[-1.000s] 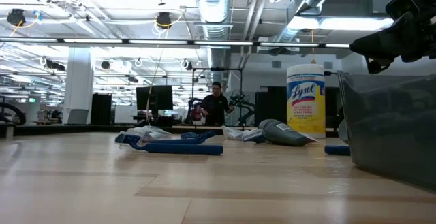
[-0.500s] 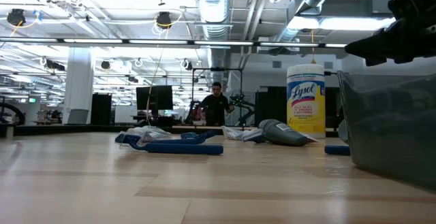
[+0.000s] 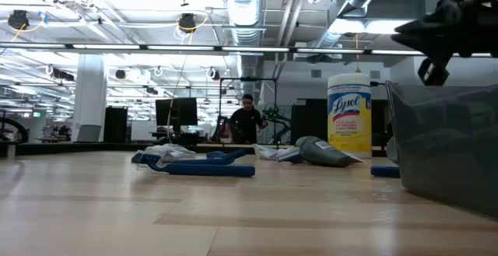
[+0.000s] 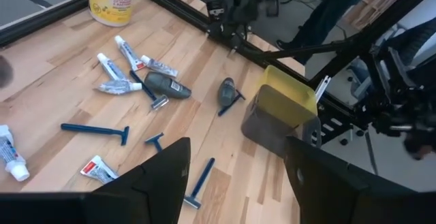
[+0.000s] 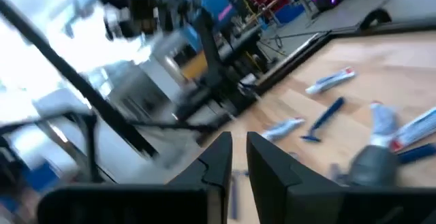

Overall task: Pick & Place Travel size toiletries
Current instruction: Put the deodorant into the gray bin

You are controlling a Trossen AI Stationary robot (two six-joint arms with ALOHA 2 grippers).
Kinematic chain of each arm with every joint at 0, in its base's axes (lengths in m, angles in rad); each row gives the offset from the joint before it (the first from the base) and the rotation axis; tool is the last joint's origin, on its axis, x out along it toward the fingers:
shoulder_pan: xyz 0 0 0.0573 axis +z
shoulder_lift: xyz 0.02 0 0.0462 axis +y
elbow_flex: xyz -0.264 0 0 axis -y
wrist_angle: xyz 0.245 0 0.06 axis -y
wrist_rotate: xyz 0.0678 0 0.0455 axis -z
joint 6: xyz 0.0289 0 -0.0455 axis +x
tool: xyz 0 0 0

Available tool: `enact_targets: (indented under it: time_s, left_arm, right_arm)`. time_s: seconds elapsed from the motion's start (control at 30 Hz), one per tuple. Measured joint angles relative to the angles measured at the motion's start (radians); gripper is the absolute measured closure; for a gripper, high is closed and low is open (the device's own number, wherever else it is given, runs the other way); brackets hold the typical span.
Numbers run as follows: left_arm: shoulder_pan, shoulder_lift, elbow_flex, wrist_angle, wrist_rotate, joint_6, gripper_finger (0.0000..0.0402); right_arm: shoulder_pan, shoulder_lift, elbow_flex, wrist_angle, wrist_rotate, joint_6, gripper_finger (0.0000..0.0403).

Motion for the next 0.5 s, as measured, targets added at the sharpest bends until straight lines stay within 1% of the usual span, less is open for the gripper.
enact_targets:
  time_s: [0.17, 0.3, 0.4, 0.5]
  left_arm:
    - [0.0, 0.006, 0.0, 0.0, 0.0, 0.021, 0.0168]
    - [0.0, 0.005, 0.0, 0.002, 0.0, 0.022, 0.0165]
    - [0.0, 0.005, 0.0, 0.005, 0.0, 0.022, 0.0164]
    - [0.0, 0.005, 0.0, 0.006, 0.0, 0.024, 0.0164]
  right_arm:
    - [-0.036, 0.0, 0.0, 0.103, 0.007, 0.192, 0.0363]
    - [-0.071, 0.0, 0.0, 0.106, 0.053, 0.227, 0.0363]
    - [-0.097, 0.0, 0.0, 0.109, 0.057, 0.279, 0.0363]
    - [-0.122, 0.0, 0.0, 0.109, 0.059, 0.298, 0.0363]
